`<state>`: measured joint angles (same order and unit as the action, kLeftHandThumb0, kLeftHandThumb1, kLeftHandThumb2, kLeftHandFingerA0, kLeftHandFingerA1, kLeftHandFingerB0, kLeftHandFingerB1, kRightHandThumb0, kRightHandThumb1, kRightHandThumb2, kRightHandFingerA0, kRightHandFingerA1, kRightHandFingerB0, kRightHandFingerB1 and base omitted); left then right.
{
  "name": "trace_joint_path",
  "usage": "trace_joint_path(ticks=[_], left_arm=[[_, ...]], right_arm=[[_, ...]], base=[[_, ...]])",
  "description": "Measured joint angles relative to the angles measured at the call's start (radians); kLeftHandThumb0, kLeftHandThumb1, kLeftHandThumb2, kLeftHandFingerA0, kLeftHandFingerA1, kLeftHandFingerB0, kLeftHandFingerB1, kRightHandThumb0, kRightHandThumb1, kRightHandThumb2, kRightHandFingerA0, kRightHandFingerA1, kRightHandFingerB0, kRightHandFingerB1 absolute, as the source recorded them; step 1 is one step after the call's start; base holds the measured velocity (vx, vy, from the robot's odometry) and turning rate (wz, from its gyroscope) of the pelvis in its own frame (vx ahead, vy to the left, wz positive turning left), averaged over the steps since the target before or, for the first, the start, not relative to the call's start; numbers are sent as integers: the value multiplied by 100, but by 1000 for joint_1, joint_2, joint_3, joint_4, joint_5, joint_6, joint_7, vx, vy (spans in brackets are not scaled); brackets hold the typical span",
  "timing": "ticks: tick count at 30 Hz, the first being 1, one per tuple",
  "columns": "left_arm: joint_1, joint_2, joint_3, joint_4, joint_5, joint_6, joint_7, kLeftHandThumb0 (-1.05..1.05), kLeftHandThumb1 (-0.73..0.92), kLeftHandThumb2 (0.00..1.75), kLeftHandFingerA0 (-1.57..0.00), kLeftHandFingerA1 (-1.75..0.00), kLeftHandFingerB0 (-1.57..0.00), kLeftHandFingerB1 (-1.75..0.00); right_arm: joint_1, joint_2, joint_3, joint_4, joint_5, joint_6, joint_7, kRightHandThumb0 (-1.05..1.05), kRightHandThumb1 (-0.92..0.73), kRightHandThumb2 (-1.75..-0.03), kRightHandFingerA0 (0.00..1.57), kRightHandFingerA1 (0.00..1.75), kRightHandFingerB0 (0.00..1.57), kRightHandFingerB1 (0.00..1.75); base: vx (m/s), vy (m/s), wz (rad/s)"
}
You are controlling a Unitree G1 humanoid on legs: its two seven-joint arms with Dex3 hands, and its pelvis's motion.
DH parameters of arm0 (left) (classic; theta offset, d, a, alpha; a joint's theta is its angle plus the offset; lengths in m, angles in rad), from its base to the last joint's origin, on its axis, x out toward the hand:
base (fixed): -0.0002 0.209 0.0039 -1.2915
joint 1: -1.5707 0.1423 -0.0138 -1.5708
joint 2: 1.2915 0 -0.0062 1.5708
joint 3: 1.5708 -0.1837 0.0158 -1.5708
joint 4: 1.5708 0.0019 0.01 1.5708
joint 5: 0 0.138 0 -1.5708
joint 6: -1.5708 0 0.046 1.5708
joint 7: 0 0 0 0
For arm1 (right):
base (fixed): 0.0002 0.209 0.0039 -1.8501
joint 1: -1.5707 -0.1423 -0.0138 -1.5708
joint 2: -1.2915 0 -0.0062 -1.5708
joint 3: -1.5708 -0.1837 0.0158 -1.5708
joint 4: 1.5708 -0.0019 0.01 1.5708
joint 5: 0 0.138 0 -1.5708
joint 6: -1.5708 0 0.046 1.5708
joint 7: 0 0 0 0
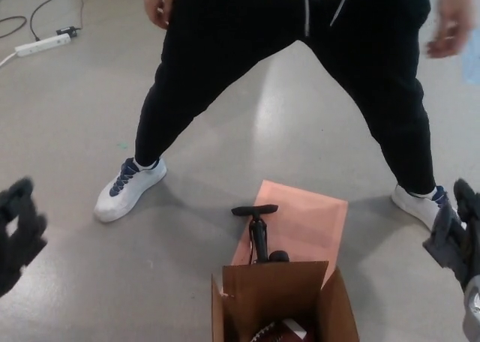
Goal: Use both hands to pick up a football from a person and place it into a container beneath
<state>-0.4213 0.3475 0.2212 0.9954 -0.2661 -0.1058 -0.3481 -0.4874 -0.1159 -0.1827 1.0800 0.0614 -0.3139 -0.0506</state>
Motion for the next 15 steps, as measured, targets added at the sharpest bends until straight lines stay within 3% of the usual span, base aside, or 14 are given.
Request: trace_joint_path(ticks=[1,2,7,8,9,10,11,12,13,14,15], left_arm=[[1,17,-17,26,15,-5,12,-68,92,75,-11,-29,-8,-24],[1,22,-23,35,19,-6,16,-77,80,111,-12,-45,0,-32],[2,73,-98,132,78,-24,63,-70,74,110,-13,-47,0,-37],[1,85,-128,164,103,-31,83,-78,79,111,-16,-47,0,-34],[1,88,-137,173,110,-33,90,-70,77,109,-6,-43,-4,-33],[0,96,-160,194,130,-40,107,-70,77,109,-6,-43,-4,-33],[0,99,-168,202,137,-43,113,-72,92,72,-13,-30,-9,-23],[-2,106,-186,220,155,-51,128,-71,74,105,-15,-47,0,-36],[-4,114,-197,232,170,-60,139,-71,74,105,-15,-47,0,-36],[-6,117,-203,238,178,-65,147,-68,92,69,-17,-31,-10,-24],[-9,124,-213,247,193,-76,161,-66,72,105,-11,-46,0,-37]], right_arm=[[-4,-3,3,23,-3,4,0,-82,-78,-108,7,34,6,17],[-5,-4,4,31,-4,6,0,-82,-78,-107,8,38,7,19],[-6,-10,25,118,-20,31,-1,-82,-78,-108,7,27,6,19],[-6,-14,39,147,-28,42,-1,-82,-78,-109,7,27,6,19],[-6,-15,44,154,-31,45,-1,-81,-80,-110,8,31,7,19],[-6,-18,59,173,-38,53,-1,-81,-80,-110,8,31,7,19],[-6,-19,66,179,-43,57,-1,-82,-80,-109,8,32,7,19],[-7,-25,87,195,-56,66,-1,-81,-79,-109,8,32,7,20],[-10,-30,101,207,-66,75,-1,-81,-79,-109,8,32,7,20],[-11,-33,108,212,-72,79,-2,-82,-79,-109,9,34,8,21],[-15,-40,119,221,-82,88,-2,-82,-79,-108,9,33,8,21]], base=[[0,0,0],[0,0,0],[0,0,0],[0,0,0],[0,0,0],[0,0,0],[0,0,0],[0,0,0],[0,0,0],[0,0,0],[0,0,0]])
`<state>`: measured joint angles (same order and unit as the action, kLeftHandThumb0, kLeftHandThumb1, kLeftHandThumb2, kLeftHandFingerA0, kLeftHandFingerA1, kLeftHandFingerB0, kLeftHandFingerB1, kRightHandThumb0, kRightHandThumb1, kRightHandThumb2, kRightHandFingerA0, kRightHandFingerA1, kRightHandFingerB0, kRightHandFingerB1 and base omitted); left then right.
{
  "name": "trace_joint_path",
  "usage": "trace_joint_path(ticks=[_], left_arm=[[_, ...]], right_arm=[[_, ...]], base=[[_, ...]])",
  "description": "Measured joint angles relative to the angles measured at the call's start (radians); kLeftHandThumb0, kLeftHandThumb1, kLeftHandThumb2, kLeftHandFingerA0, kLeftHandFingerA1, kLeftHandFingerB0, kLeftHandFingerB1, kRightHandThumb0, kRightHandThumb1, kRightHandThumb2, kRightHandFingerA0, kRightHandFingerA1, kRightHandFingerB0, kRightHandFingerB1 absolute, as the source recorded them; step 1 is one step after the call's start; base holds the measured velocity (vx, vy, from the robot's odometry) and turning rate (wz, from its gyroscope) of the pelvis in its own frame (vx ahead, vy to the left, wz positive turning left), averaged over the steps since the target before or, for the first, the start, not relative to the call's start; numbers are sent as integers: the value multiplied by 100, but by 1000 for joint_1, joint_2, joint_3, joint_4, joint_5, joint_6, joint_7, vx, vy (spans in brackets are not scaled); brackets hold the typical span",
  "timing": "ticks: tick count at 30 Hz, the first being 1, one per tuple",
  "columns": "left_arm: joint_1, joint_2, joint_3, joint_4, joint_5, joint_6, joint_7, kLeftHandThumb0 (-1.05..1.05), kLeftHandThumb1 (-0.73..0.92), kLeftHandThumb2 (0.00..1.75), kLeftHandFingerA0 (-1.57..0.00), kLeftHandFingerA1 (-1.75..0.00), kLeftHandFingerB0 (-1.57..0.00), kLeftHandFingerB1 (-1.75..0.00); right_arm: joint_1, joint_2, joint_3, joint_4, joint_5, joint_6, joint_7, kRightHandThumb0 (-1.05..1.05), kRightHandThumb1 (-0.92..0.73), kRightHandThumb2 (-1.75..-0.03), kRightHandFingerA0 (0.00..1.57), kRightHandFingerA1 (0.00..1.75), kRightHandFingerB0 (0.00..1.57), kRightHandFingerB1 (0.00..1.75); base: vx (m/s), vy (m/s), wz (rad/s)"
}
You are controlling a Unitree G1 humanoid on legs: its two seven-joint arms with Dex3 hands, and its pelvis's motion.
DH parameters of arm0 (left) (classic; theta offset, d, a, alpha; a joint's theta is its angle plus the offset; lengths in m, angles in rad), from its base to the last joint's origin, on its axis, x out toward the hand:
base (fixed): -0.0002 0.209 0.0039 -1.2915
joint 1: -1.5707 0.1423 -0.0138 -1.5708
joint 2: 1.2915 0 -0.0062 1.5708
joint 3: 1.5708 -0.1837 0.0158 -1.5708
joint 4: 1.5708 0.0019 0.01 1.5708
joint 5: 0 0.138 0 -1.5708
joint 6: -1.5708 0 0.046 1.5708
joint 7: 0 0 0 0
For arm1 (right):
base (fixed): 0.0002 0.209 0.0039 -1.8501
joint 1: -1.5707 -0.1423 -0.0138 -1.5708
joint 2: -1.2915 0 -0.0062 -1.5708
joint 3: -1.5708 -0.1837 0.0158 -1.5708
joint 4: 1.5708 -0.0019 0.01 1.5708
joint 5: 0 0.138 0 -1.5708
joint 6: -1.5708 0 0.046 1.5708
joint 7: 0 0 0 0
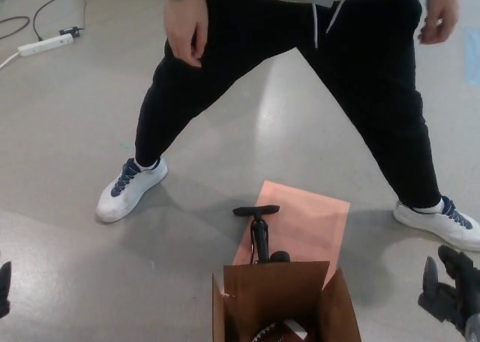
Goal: Use both hands to pick up a football from a person and place it into a container beneath
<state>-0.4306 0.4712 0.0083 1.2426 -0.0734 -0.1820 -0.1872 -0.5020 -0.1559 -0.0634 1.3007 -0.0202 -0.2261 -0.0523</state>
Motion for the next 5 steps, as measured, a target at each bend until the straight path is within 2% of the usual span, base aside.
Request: trace_joint_path(ticks=[1,2,3,5], left_arm=[[-2,3,-6,4,9,-6,7,-35,56,112,0,-47,0,-47],[-7,7,-18,11,25,-15,21,-35,56,112,0,-47,0,-47],[-11,8,-29,15,36,-21,30,-72,77,99,-11,-42,-6,-35],[-16,8,-42,20,51,-26,42,-72,77,99,-11,-42,-6,-35]], right_arm=[[-2,-3,5,4,-5,4,0,-82,-79,-109,9,32,8,21],[-6,-8,10,8,-13,12,0,-82,-79,-109,9,32,8,21],[-8,-11,11,10,-16,16,0,-82,-79,-108,8,32,8,21],[-9,-13,12,13,-19,21,0,-82,-79,-108,8,32,8,21]], base=[[0,0,0],[0,0,0],[0,0,0],[0,0,0]])
